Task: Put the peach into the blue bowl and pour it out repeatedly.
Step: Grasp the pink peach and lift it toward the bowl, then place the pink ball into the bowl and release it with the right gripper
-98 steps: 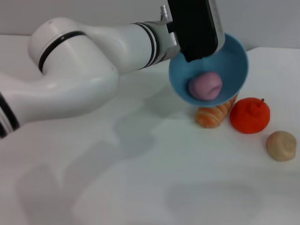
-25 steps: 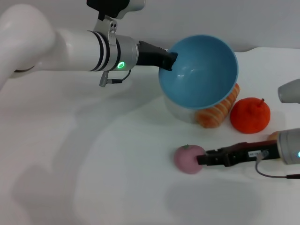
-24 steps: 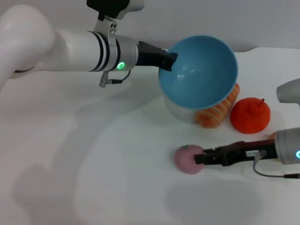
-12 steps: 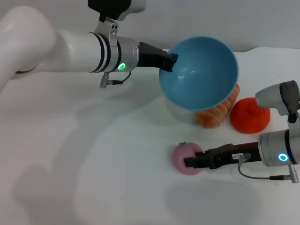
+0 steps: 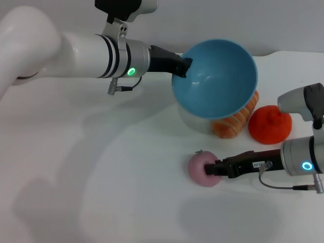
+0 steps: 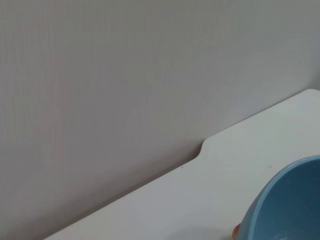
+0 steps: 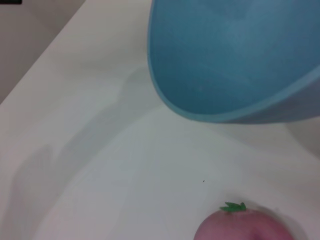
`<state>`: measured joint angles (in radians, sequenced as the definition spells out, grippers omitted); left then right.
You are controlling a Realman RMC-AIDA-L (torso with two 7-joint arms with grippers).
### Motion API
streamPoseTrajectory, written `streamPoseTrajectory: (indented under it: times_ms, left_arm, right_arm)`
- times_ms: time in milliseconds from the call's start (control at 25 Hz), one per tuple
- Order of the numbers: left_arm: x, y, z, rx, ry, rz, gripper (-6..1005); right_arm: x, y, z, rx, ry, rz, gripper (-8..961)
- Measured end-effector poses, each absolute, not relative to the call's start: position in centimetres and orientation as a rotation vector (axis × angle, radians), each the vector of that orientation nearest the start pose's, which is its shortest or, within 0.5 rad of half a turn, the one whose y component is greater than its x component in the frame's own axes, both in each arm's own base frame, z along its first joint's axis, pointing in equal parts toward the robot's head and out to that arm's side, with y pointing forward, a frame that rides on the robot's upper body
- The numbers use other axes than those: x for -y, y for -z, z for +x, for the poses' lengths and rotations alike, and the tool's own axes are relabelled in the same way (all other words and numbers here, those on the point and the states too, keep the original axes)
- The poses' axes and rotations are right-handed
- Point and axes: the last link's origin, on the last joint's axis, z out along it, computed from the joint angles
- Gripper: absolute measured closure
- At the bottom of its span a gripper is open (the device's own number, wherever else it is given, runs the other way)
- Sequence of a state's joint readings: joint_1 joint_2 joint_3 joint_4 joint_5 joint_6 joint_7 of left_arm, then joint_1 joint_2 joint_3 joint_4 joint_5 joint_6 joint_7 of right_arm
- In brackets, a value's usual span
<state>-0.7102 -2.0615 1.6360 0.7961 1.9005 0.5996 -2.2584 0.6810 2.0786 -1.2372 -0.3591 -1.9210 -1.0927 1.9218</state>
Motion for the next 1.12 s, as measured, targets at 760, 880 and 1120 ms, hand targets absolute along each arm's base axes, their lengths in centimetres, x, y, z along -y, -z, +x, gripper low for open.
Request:
streamPoseTrajectory:
  times_ms: [760, 880, 1120]
  left_arm:
    - [-42.2, 7.6, -17.8, 0.822, 0.139, -2.443, 1000]
    - [-42.3, 7.2, -17.8, 0.845, 0.033, -2.451, 1000]
    - [-42.2, 7.0, -17.3, 0.852, -0.02, -2.456, 1000]
  right_arm:
    - [-32.4, 4.3, 22.9, -0.994, -0.401, -2.909, 913]
    - [-32.3, 1.9, 21.5, -0.903, -0.479, -2.934, 914]
    - [-33.4, -3.4, 19.6, -0.761, -0.586, -2.863, 914]
